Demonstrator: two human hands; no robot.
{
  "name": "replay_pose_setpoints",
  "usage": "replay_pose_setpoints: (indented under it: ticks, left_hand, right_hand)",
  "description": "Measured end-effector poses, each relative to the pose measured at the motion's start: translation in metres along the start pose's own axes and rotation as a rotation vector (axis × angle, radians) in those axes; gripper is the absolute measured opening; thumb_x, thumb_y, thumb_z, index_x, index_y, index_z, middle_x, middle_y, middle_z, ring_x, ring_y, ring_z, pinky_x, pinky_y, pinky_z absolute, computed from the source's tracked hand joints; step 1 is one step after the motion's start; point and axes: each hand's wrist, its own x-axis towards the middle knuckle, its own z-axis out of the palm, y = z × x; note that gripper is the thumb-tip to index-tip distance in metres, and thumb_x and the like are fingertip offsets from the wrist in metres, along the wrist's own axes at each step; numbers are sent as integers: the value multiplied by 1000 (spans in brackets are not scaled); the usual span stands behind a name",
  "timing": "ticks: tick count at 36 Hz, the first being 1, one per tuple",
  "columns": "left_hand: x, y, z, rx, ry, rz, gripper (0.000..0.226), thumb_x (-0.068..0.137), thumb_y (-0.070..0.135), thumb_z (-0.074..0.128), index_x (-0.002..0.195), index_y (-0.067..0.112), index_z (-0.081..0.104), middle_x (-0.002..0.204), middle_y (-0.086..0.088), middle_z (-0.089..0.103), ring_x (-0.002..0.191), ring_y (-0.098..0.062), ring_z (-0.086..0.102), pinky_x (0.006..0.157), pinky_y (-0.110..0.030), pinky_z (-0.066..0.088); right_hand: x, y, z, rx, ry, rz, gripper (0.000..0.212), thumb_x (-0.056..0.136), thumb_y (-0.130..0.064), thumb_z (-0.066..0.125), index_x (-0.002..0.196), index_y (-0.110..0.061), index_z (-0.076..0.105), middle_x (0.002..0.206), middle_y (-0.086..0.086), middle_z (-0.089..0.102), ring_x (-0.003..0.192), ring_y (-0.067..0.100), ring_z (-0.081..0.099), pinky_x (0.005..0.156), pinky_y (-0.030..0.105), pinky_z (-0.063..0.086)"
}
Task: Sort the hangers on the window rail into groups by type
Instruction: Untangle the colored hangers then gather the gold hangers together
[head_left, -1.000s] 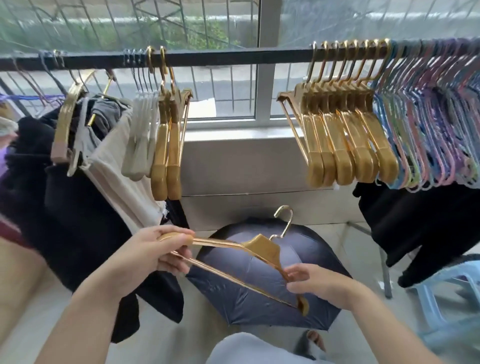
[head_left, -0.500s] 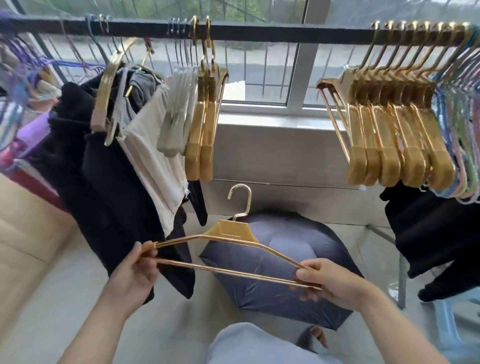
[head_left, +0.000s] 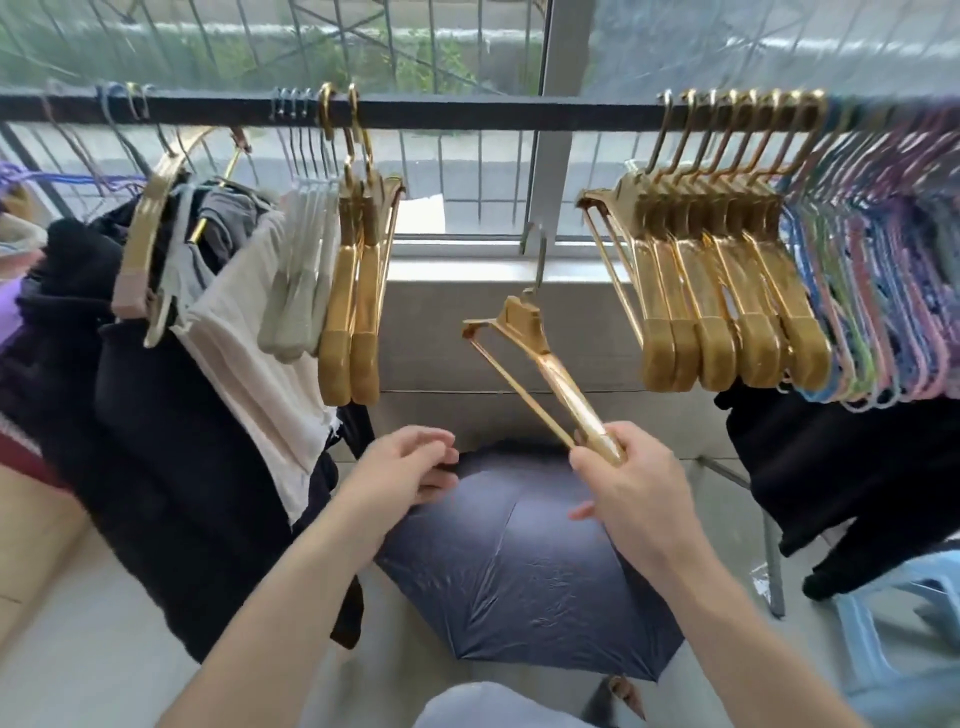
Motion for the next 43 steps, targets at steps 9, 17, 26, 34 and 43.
replay_pose_setpoints:
  ticks: [9, 17, 26, 34, 43]
  left_hand:
    - [-12, 50, -2, 36, 71, 257, 21, 106, 9, 52, 105, 14, 72, 92, -3, 78, 84, -19, 76, 82, -33, 62]
    - [-13, 36, -1, 9, 98, 204, 25, 106, 5, 49, 99, 12, 72, 93, -10, 77, 78, -19, 74, 82, -37, 59]
    - [-15, 35, -8, 3, 135, 204, 24, 106, 7, 50, 102, 12, 73, 93, -8, 78, 80, -19, 75, 85, -37, 61]
    - [-13, 29, -4, 25, 122, 183, 25, 105, 7, 50, 101, 14, 74, 92, -5, 78, 81, -20, 75, 88, -39, 62]
    - [-22, 36, -2, 200, 170, 290, 18, 105, 15, 56, 109, 28, 67, 102, 4, 72, 81, -14, 74, 85, -37, 62]
  right_hand:
    - [32, -60, -35, 91, 159, -138, 8, 98, -18, 62, 95, -11, 61, 81, 0, 51, 51, 8, 62, 63, 43, 63]
    - [82, -84, -45, 18, 239, -114, 16, 99, -23, 56, 103, -8, 57, 93, 1, 55, 61, 17, 69, 68, 52, 63]
    - [93, -68, -36, -65, 246, -36, 18, 103, -23, 51, 117, -12, 49, 117, 8, 50, 83, 32, 71, 37, 12, 40]
    - [91, -56, -30, -134, 246, -130, 62, 98, -22, 50, 155, -29, 27, 123, -5, 34, 112, 31, 57, 80, 44, 62]
    - [69, -49, -39, -570, 162, -238, 49, 106, -32, 41, 154, -24, 34, 148, 7, 37, 111, 35, 55, 89, 40, 38]
